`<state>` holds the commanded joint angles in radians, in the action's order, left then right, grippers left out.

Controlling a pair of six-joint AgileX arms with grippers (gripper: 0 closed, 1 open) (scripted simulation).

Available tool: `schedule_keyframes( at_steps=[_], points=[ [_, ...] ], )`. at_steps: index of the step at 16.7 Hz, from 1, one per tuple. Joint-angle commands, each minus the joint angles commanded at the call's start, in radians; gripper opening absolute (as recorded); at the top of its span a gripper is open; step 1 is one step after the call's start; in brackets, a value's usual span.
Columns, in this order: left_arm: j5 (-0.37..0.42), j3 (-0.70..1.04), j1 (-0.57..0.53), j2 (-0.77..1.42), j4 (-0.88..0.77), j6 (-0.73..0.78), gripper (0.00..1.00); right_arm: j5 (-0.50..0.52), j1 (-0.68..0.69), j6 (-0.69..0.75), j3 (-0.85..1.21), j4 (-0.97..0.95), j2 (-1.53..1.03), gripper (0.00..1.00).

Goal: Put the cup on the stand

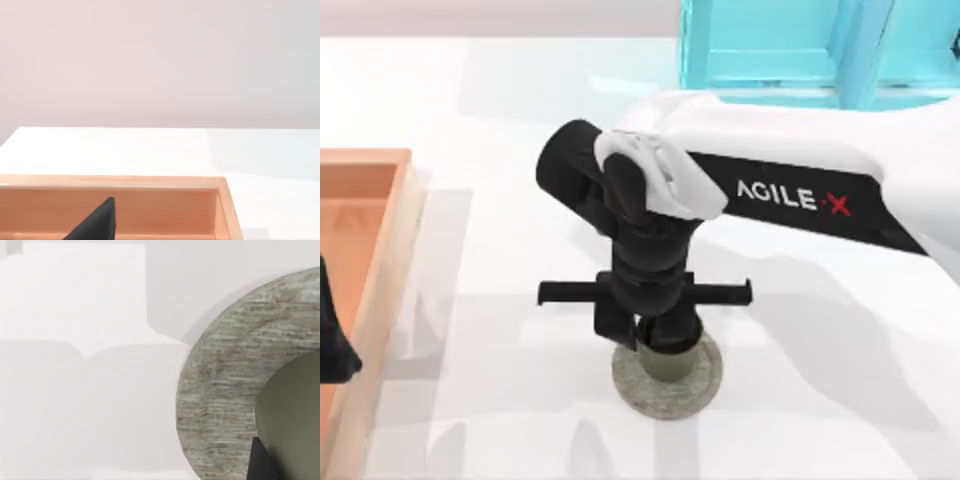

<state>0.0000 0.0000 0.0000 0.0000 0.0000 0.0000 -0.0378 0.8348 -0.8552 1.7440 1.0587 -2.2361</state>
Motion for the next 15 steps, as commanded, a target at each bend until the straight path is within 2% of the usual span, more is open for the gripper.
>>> schedule_keyframes(
  at_steps=[12, 15],
  points=[
    [0.0, 0.0, 0.0, 0.0, 0.0, 0.0, 1.0, 0.0, 0.0, 0.0, 0.0, 0.0, 0.0, 0.98],
    [0.0, 0.0, 0.0, 0.0, 0.0, 0.0, 1.0, 0.0, 0.0, 0.0, 0.0, 0.0, 0.0, 1.0]
  ],
)
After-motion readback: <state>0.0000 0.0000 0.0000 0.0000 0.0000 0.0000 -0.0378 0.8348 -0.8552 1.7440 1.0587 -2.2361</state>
